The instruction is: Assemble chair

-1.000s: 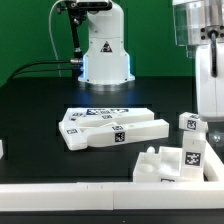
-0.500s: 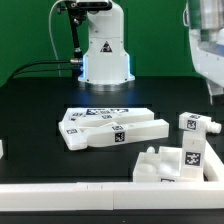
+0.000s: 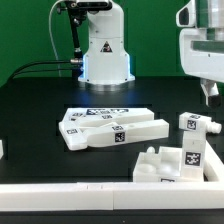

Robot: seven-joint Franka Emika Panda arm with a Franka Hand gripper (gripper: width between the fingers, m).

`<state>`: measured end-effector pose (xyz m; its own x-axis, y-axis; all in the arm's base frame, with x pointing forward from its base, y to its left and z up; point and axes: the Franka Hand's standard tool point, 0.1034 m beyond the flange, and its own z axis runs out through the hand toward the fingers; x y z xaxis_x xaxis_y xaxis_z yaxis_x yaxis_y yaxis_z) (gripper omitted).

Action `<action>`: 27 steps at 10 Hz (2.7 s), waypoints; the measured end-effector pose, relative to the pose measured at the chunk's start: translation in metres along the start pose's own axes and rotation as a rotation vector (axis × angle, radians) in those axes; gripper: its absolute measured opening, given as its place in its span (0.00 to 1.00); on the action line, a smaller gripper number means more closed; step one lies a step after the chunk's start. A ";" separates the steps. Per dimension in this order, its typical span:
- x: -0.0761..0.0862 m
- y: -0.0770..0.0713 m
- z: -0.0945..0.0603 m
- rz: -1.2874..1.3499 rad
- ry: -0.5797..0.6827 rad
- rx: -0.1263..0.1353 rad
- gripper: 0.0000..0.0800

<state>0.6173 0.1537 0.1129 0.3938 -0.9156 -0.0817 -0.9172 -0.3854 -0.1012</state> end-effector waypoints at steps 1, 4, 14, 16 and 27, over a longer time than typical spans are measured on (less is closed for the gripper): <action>-0.004 0.009 0.001 -0.049 -0.004 -0.012 0.81; -0.004 0.012 0.003 -0.042 -0.006 -0.017 0.81; -0.027 0.080 0.023 0.666 -0.027 -0.065 0.81; -0.043 0.120 0.035 0.740 -0.004 -0.069 0.81; -0.107 0.199 0.088 0.765 0.055 -0.112 0.81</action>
Offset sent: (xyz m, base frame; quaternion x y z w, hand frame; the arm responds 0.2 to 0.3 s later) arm 0.0000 0.0000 0.0000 0.0000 0.0000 0.0650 0.9979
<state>0.3983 0.1853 0.0139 -0.3530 -0.9348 -0.0390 -0.9344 0.3502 0.0650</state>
